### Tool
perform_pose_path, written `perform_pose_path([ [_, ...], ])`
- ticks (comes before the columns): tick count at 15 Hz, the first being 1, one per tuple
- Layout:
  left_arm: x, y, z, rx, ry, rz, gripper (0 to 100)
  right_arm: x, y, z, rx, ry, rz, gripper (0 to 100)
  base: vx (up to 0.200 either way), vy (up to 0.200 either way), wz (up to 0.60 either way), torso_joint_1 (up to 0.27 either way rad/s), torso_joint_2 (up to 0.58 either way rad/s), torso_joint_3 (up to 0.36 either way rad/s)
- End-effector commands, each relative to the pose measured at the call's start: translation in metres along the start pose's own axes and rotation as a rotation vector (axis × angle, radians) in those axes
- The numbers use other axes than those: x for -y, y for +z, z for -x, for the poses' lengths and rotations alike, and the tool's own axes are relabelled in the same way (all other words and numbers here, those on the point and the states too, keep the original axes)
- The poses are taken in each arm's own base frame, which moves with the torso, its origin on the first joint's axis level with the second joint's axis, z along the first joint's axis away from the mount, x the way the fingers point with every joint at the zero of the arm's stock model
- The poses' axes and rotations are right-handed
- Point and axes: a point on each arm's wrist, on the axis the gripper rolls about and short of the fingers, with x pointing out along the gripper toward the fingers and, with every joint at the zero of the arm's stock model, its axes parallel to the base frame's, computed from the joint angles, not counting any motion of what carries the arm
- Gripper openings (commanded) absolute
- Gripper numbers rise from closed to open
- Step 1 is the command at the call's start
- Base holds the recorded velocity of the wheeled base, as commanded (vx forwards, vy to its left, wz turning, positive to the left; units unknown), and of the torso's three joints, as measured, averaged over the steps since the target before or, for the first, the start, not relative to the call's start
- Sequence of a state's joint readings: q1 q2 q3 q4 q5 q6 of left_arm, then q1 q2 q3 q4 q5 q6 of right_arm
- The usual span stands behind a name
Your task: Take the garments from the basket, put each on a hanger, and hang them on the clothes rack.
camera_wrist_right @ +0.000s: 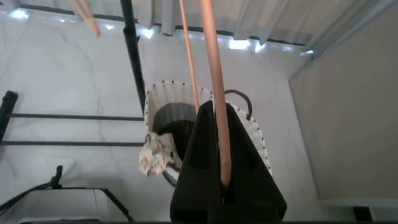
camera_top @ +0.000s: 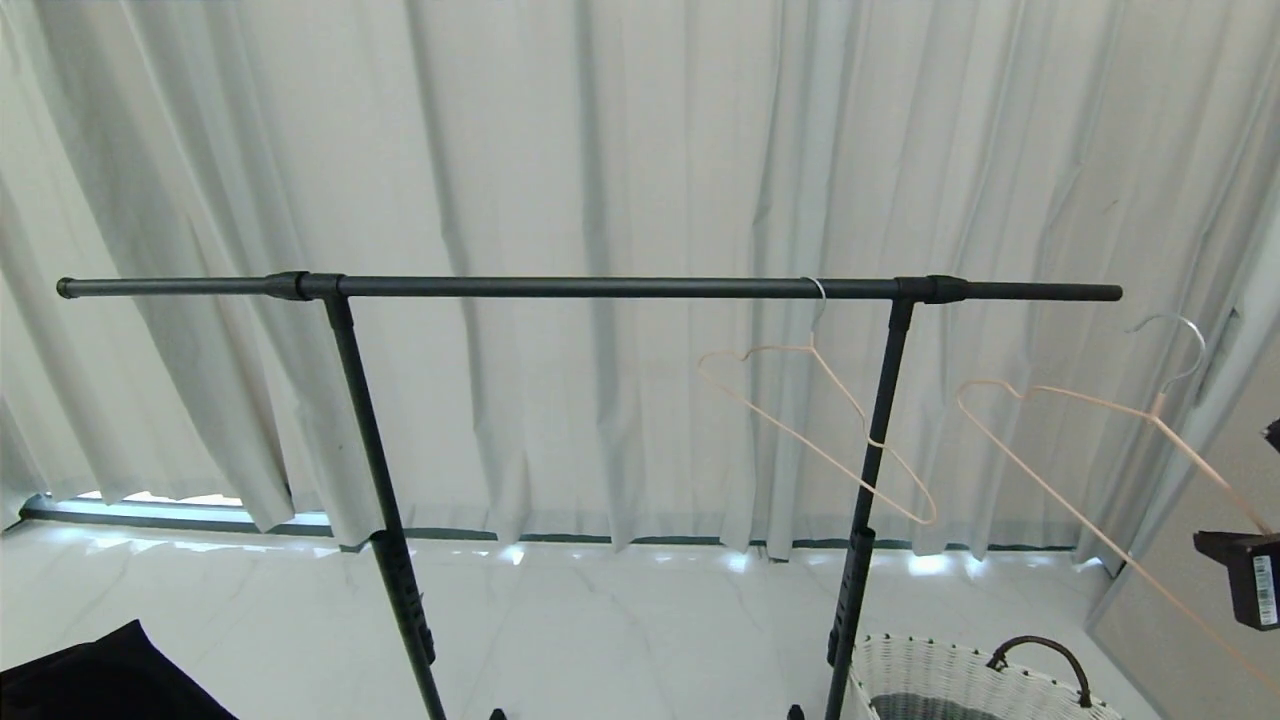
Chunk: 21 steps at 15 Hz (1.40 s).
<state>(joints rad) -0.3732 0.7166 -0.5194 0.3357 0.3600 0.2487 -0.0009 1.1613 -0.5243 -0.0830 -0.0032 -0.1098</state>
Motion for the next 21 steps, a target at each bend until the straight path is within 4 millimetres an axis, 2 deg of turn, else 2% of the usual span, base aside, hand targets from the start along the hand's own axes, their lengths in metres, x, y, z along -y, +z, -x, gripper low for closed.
perform_pose_path([
  [1, 0.001, -0.001, -0.002, -0.015, -0.003, -0.005, 0, -0.001, -0.008, 0.014, 0.034, 0.000, 0.001, 0, -0.200, 0.000, 0.00, -0.002, 0.01, 0.002],
  [5, 0.002, 0.000, -0.005, -0.031, -0.009, -0.012, 0, -0.003, -0.006, 0.022, 0.081, 0.023, 0.009, 0, -0.200, 0.000, 0.00, 0.006, 0.01, 0.001],
  [7, 0.003, -0.001, -0.005, -0.032, -0.012, -0.011, 0, -0.006, 0.010, 0.028, 0.159, 0.130, 0.025, 0, -0.200, 0.000, 0.00, 0.002, 0.00, 0.002],
  [10, 0.003, -0.003, -0.005, -0.031, -0.017, -0.017, 0, -0.019, 0.030, 0.036, 0.234, 0.251, 0.073, 0, 0.000, 0.000, 0.00, 0.000, 0.00, 0.000],
  [13, 0.005, 0.001, -0.006, -0.017, -0.048, -0.038, 0, -0.040, 0.029, 0.040, 0.238, 0.432, 0.140, 0, 0.000, 0.000, 0.00, 0.000, 0.00, 0.000],
  [15, 0.003, 0.022, -0.012, -0.021, -0.053, -0.031, 0, -0.059, 0.026, 0.038, 0.194, 0.552, 0.155, 0, 0.000, 0.000, 0.00, 0.000, 0.00, 0.000],
  [16, 0.000, 0.055, -0.023, -0.027, -0.051, 0.026, 0, -0.077, 0.023, 0.038, 0.138, 0.661, 0.117, 0, 0.000, 0.000, 0.00, 0.000, 0.00, 0.000],
  [18, 0.000, 0.113, -0.054, -0.038, -0.027, 0.167, 0, -0.098, 0.018, 0.046, 0.076, 0.792, 0.089, 0, 0.000, 0.000, 0.00, 0.000, 0.00, 0.000],
  [20, 0.007, 0.155, -0.088, -0.049, 0.038, 0.278, 0, -0.112, 0.013, 0.054, 0.049, 0.884, 0.120, 0, 0.000, 0.000, 0.00, 0.000, 0.00, 0.000],
  [21, 0.016, 0.168, -0.100, -0.049, 0.030, 0.311, 0, -0.118, 0.012, 0.057, 0.038, 0.922, 0.132, 0, 0.000, 0.000, 0.00, 0.000, 0.00, 0.000],
])
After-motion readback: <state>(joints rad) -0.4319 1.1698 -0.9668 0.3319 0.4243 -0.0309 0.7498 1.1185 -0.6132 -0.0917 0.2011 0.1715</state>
